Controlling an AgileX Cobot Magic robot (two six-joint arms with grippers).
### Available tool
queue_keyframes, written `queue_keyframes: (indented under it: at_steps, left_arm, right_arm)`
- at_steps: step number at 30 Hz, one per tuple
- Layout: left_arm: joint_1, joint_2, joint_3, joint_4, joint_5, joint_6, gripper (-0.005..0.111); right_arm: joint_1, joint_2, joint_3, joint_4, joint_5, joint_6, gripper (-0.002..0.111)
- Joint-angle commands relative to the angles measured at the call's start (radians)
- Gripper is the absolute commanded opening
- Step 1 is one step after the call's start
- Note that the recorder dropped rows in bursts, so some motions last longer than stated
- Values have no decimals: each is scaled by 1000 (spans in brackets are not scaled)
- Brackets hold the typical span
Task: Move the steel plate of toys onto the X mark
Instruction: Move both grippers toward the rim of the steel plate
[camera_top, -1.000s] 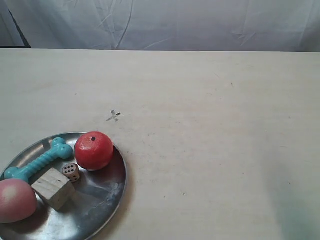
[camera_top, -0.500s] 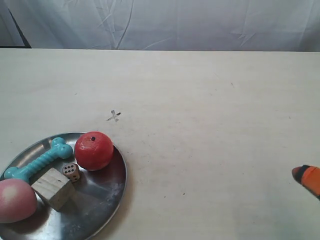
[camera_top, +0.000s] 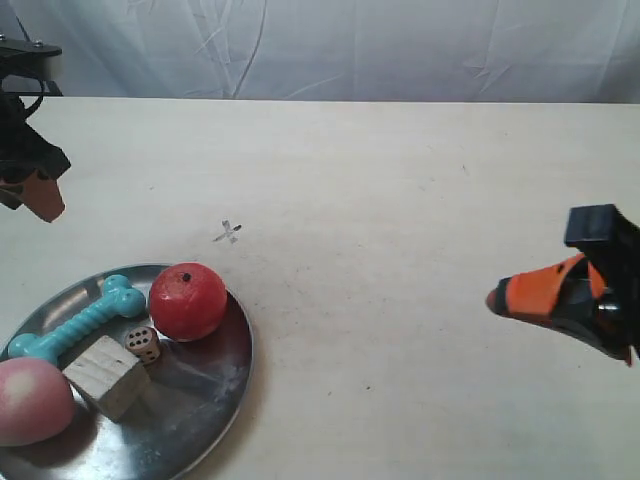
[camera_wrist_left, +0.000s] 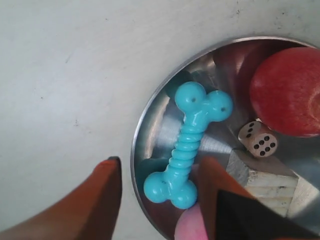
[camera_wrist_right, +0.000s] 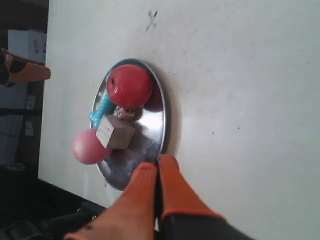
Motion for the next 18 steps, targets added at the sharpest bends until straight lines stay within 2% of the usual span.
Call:
queue_keyframes:
  at_steps: [1, 4, 6, 8, 15, 18]
  left_arm:
    - [-1, 2, 10, -8, 5, 9, 47]
    - [-1, 2, 35, -12, 5, 19, 47]
    - [-1, 2, 65, -12, 5, 52, 47]
    - [-1, 2, 94, -10, 5, 88, 47]
    - [-1, 2, 139, 10, -71, 114, 47]
    - [-1, 4, 142, 12, -86, 114, 47]
  right_arm:
    - [134, 175, -113, 0, -130, -80, -1]
    - [226, 302, -265, -174, -170, 25, -1]
    - [285, 391, -348, -314, -147, 111, -1]
    - [340, 470, -387, -378, -106, 184, -1]
    - [520, 663, -387, -328, -62, 124, -1]
    - [594, 706, -387, -242, -100, 69, 6]
